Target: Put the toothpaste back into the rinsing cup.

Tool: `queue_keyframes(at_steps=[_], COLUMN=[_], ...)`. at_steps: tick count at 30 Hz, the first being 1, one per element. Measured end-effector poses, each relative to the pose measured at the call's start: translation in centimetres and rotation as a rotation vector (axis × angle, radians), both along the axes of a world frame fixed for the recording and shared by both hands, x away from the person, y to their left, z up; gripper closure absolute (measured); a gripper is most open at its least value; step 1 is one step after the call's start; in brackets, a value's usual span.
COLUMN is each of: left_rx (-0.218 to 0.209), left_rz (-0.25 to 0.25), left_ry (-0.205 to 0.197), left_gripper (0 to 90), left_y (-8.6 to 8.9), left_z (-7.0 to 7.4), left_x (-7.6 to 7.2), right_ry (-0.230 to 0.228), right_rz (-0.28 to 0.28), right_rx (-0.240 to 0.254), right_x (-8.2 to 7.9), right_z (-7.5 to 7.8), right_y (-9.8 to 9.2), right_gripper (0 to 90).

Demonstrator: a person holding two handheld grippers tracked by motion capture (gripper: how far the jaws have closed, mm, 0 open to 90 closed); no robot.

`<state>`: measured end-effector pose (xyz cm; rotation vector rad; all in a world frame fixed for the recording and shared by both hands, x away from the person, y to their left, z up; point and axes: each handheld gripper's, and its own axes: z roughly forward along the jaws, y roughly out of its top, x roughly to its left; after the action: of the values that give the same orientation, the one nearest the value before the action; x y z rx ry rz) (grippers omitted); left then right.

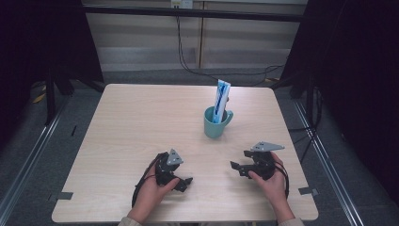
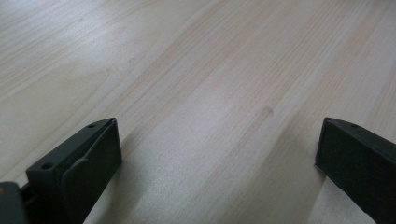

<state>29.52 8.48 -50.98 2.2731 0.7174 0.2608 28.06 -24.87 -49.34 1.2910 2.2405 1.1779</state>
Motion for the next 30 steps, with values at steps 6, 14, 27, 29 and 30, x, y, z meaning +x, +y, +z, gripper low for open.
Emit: queue_keyframes(at_steps=[6,14,27,29,30], left_rx=[-0.001,-0.001,-0.001,-0.001,0.0], left_rz=[0.0,0.0,0.0,0.001,0.001], left_ry=[0.0,0.0,0.0,0.0,0.0], left_gripper=[0.0,0.0,0.0,0.0,0.0], left_y=[0.0,0.0,0.0,0.0,0.0], left_z=[0.0,0.0,0.0,0.0,0.0], left_x=[0.0,0.0,0.0,0.0,0.0], right_ry=[0.009,0.007,0.016,0.012,0.014], right_rz=[0.01,-0.001,0.031,0.035,0.035], right_rx=[-0.031,-0.042,-0.136,-0.143,-0.14], right_x=[-0.4,-0.9,-1.2,-1.1,-1.1], right_z=[-0.8,-1.6,-1.7,-1.7,-1.7], right_y=[-0.3,-0.8,-0.4,-0.3,-0.3], right_gripper=[21.7,21.3,14.1,13.9,13.9])
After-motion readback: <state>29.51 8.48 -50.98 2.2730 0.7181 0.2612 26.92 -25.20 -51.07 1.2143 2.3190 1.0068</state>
